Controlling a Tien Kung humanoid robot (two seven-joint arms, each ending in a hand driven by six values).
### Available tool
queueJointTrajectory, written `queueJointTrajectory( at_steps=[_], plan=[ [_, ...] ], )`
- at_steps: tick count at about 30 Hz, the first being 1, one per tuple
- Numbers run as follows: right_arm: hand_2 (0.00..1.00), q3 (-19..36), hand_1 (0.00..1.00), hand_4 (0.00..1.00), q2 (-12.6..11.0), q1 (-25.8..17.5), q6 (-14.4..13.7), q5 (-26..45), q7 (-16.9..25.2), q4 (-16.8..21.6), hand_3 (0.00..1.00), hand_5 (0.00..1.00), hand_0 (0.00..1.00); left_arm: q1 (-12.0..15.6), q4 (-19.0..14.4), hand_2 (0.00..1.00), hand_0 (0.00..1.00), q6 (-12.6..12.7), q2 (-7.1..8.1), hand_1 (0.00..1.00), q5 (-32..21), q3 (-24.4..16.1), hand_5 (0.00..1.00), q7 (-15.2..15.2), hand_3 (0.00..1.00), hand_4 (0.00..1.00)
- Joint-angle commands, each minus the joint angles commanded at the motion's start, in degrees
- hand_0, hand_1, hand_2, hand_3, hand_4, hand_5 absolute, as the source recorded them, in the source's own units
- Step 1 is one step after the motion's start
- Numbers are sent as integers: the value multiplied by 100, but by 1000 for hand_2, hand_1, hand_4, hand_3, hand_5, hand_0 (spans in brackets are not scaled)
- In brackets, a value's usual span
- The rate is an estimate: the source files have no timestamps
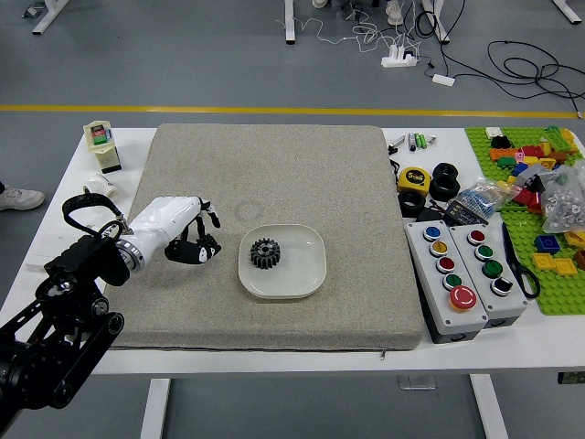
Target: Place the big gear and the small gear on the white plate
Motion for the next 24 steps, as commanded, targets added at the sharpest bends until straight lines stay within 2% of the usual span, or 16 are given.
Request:
queueJointTrajectory(
  at_steps=[7, 11, 12, 17, 18, 23, 24],
  plan=[
    [751, -11, 671, 758, -1, -12, 2, -2, -1, 0, 562, 612, 658, -86, -471, 300, 196, 344, -28, 200, 0, 315, 111, -28, 513, 672],
    [751, -22, 671, 758, -3, -17, 4, 0, -2, 0, 562, 612, 658, -161, -678, 300, 196, 621, -54, 200, 0, 718, 111, -51, 513, 672],
    [751, -24, 671, 758, -4, -16, 4, 1, -2, 0, 562, 611, 657, -191, -726, 316, 196, 681, -60, 210, 0, 876, 138, -61, 525, 679],
    [751, -46, 671, 758, -11, -8, 7, 27, 0, 0, 562, 611, 657, -271, -731, 316, 196, 669, -82, 210, 0, 1371, 138, -121, 525, 679],
    [751, -47, 671, 758, -12, -2, 6, 33, 1, 0, 563, 611, 657, -290, -679, 433, 244, 682, -92, 329, 0, 1474, 289, -193, 563, 907],
    [751, -43, 671, 758, -21, 20, 3, 54, 6, 0, 563, 611, 657, -330, -487, 433, 244, 676, -113, 329, 0, 1715, 289, -407, 563, 907],
    [751, -42, 671, 758, -22, 23, 2, 55, 7, 0, 562, 611, 657, -335, -466, 655, 432, 677, -114, 559, 0, 1730, 376, -427, 677, 997]
  ],
)
